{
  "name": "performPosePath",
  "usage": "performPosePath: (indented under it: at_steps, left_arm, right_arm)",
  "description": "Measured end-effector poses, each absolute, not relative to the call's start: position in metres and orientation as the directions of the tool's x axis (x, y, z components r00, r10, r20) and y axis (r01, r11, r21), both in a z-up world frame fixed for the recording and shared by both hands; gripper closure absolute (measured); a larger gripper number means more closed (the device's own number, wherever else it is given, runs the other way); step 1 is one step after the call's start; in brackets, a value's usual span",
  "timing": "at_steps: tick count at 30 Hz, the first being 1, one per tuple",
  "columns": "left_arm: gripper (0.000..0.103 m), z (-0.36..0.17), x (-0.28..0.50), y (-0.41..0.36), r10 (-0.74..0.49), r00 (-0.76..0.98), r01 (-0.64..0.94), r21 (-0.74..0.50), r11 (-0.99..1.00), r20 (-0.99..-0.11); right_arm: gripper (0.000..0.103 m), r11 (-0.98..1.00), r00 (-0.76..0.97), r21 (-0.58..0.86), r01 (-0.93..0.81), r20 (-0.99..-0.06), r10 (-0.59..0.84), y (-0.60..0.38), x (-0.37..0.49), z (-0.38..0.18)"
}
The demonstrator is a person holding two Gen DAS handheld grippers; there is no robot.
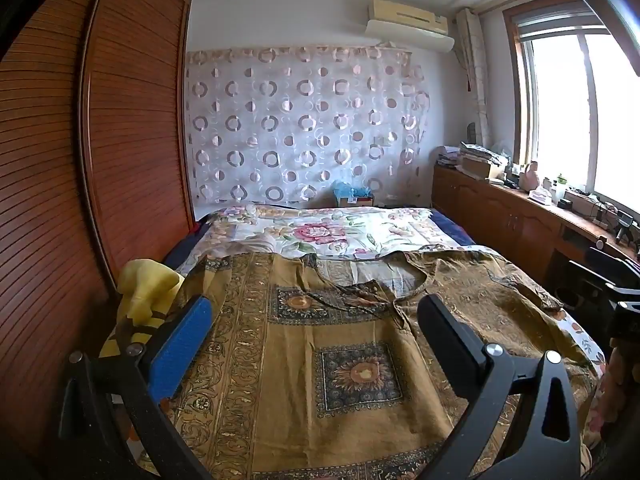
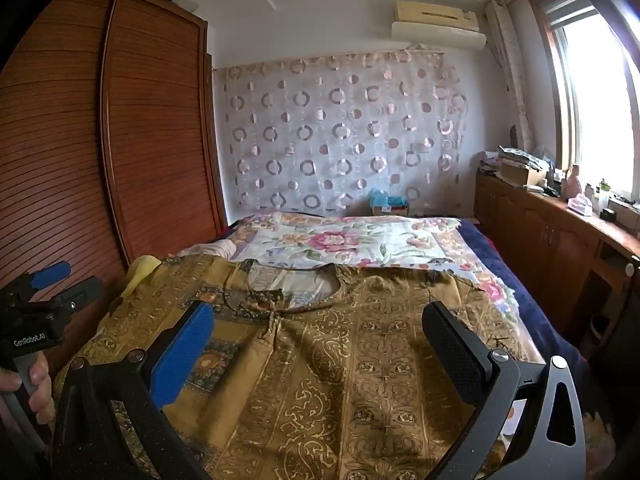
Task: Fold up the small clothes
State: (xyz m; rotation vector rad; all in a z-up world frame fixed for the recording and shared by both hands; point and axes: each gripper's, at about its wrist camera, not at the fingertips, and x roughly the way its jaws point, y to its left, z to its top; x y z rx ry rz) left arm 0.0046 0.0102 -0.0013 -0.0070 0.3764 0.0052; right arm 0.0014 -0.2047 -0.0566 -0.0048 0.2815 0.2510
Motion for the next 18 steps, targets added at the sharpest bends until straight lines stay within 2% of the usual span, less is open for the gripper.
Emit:
performPosePath:
  at_steps: [18]
  left_arm:
    - [0.000, 0.0004, 0.0007, 0.0106, 0.007, 0.932, -0.010, -0.006, 1.000, -0.362]
  right_arm:
    - [0.000, 0.968, 0.929, 0.033, -0.250, -0.275, 0.249, -0.2036, 0.0008, -0.0569]
